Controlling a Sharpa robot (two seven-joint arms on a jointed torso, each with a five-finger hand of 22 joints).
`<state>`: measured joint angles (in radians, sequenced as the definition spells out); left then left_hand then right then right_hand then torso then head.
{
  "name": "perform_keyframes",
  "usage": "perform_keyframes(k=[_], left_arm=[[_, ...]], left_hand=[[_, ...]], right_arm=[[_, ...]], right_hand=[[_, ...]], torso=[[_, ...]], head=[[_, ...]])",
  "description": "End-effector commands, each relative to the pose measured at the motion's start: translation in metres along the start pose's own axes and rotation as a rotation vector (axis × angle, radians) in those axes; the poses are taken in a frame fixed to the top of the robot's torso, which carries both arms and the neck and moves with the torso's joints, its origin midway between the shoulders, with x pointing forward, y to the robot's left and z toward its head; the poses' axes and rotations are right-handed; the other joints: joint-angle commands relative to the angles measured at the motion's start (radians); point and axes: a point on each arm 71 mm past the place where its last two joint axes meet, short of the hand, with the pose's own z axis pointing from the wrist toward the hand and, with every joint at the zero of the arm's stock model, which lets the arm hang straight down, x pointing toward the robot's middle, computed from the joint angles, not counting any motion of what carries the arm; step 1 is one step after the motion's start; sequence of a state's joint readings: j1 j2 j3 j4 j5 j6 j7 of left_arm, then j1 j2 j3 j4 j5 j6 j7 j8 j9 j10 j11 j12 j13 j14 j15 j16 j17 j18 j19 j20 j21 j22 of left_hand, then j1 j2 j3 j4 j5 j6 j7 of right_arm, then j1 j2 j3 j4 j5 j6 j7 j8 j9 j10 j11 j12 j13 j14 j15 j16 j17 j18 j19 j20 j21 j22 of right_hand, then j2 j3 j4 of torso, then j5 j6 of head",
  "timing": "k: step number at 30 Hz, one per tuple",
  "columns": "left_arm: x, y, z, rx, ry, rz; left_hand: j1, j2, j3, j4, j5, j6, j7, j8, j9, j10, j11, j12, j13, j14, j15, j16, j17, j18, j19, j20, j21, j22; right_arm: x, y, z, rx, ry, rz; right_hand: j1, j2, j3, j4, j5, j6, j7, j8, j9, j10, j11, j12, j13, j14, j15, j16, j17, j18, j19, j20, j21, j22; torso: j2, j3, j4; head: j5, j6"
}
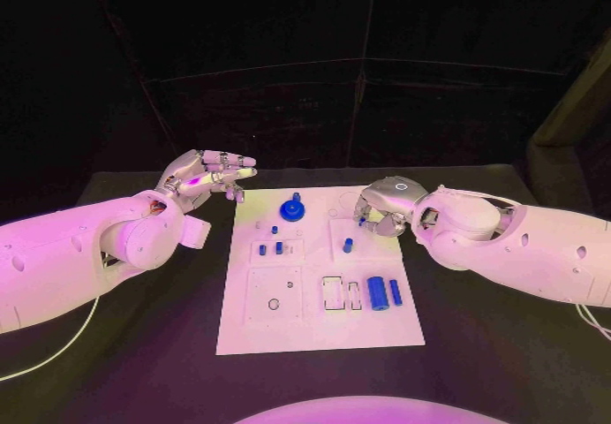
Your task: Assemble the parts on the task board
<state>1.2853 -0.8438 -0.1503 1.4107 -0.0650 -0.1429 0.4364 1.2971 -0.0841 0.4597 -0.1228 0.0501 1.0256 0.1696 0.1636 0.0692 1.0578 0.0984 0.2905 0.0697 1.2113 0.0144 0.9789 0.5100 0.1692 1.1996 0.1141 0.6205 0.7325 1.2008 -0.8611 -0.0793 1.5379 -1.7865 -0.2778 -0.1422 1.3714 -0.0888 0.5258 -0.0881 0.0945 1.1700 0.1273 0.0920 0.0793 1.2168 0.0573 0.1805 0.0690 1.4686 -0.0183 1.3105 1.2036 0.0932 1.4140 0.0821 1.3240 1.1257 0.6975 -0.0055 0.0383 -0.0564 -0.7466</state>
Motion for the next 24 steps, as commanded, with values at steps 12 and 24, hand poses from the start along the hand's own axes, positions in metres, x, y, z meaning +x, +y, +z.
perform_keyframes(k=[12,24], left_arm=[[0.001,-0.001,0.001,0.013,0.009,-0.015],[0.005,-0.001,0.004,0.014,0.017,-0.019]], left_hand=[[0.004,0.01,-0.005,0.001,0.0,0.003,0.005,0.005,0.0,0.003,0.004,0.006,0.001,-0.004,0.001,-0.004,-0.001,0.014,-0.008,-0.001,-0.001,-0.001],[0.004,0.01,-0.005,0.001,0.0,0.003,0.005,0.005,0.0,0.003,0.004,0.006,0.001,-0.004,0.001,-0.004,-0.001,0.014,-0.008,-0.001,-0.001,-0.001]], right_arm=[[-0.026,0.046,-0.014,-0.13,-0.127,0.168],[-0.026,0.096,0.008,-0.258,-0.097,0.196]], right_hand=[[0.001,-0.012,0.013,-0.005,0.012,-0.004,0.006,-0.009,-0.002,0.0,0.004,-0.008,-0.001,0.039,-0.005,0.005,0.002,-0.008,0.0,-0.004,0.006,0.0],[0.002,-0.013,0.016,-0.007,0.019,-0.004,0.007,-0.01,-0.003,0.0,0.005,-0.009,0.0,0.039,-0.004,0.006,0.002,-0.007,-0.001,-0.004,0.006,-0.002]], torso=[[0.0,-0.0017,0.0028],[0.001,-0.0027,0.0024]], head=[[0.016,-0.005],[0.047,-0.013]])
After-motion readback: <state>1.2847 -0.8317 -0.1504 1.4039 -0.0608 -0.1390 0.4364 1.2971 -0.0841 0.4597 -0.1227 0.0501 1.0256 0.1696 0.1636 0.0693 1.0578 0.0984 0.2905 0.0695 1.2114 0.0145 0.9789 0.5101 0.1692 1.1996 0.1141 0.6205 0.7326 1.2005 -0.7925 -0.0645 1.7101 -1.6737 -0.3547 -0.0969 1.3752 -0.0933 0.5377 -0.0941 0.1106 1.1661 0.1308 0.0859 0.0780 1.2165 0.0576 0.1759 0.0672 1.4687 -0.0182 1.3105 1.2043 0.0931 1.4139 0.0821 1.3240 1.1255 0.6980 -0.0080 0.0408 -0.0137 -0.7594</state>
